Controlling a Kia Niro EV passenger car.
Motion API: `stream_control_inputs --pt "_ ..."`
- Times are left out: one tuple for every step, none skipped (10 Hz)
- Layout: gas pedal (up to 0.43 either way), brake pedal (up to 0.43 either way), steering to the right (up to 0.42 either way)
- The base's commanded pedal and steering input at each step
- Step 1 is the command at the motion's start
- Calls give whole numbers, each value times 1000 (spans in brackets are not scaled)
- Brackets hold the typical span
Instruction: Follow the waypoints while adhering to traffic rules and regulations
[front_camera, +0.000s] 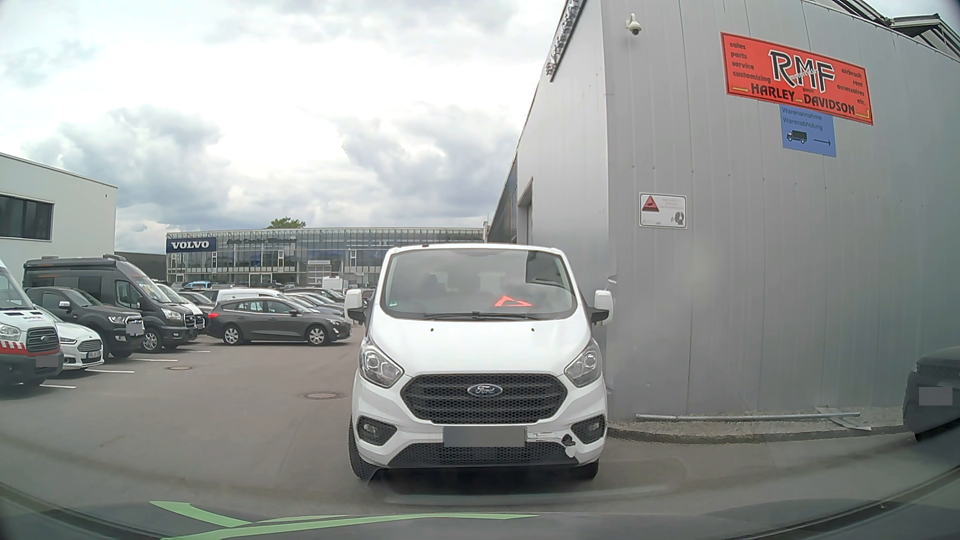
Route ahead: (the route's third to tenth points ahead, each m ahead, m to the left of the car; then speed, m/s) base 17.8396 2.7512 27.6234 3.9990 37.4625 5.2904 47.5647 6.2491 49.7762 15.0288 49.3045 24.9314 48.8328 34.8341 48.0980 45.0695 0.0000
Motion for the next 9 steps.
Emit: stream_control_inputs --pt "0 457 -462" --pt "0 457 -462" --pt "0 457 -462" --pt "0 457 -462" --pt "0 457 -462" --pt "0 457 -462" --pt "0 457 -462" --pt "0 457 -462" --pt "0 457 -462"
